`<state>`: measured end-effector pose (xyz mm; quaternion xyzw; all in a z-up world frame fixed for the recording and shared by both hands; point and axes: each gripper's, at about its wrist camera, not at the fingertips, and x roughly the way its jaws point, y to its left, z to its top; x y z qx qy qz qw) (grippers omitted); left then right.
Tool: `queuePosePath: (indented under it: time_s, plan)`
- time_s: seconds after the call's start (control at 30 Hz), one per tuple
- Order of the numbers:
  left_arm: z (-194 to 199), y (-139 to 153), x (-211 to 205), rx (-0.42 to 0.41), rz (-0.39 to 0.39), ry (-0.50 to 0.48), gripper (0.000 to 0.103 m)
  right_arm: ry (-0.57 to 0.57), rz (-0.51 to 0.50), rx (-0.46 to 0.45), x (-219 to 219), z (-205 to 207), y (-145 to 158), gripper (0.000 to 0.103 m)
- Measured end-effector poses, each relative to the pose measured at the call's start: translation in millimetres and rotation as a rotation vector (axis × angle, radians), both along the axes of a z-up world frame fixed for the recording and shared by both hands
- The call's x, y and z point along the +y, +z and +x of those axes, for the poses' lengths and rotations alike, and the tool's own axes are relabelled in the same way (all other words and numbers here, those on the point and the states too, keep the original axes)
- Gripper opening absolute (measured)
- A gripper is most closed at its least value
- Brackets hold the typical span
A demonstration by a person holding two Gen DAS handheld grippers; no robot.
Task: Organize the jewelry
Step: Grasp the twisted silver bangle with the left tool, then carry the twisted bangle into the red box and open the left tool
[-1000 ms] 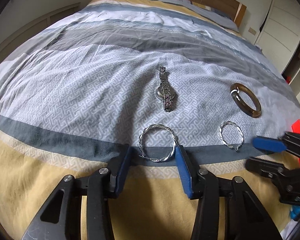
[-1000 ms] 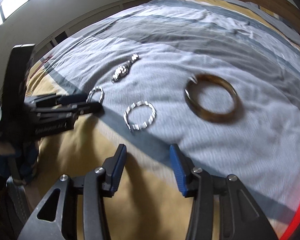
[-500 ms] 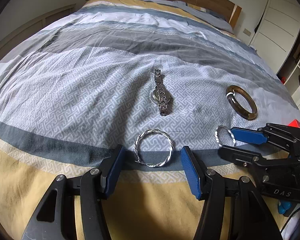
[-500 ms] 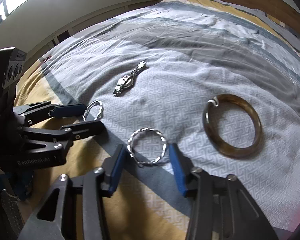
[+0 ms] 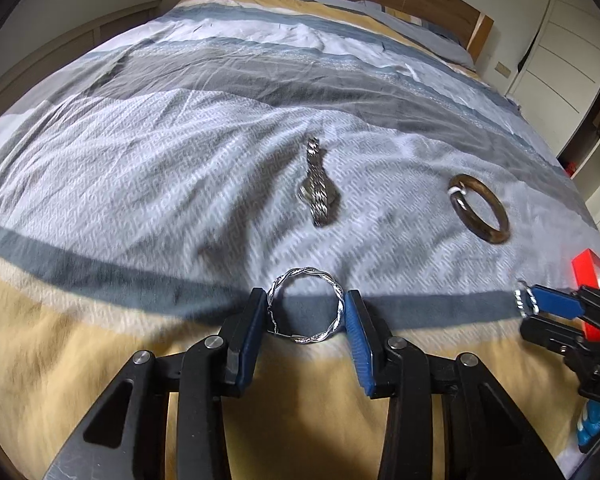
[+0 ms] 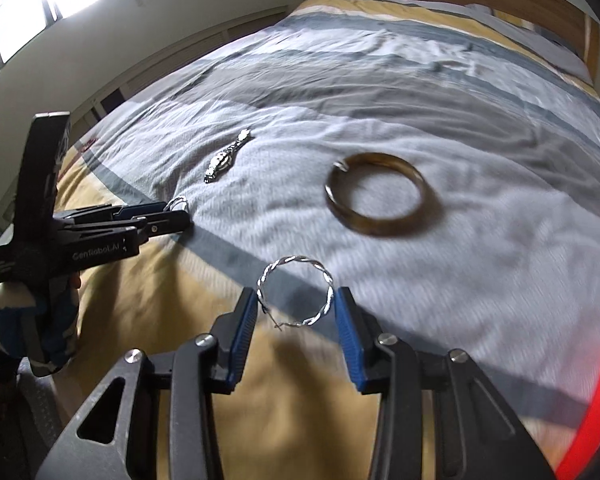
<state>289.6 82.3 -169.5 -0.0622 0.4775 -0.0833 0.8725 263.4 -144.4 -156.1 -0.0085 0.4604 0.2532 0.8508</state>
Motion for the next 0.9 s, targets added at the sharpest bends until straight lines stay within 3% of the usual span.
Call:
queuePosePath:
  time_s: [0.5,0.67,0.9]
  plan:
    - [-82,46,-67,-0.024,-0.042,-0.110,0.039,-0.189,0.061,-0.056,-99,-111,47,0.037]
    - [-102,64,-118,-0.041,-0.063,-0.203,0.039,-0.317,0.043,-0.081,-162,-150,55,0.038]
    - [-127,78,-209,-0.046,-0.068,-0.375,0.039,-0.496,0.030,-0.061,-253,-191,45,0.038]
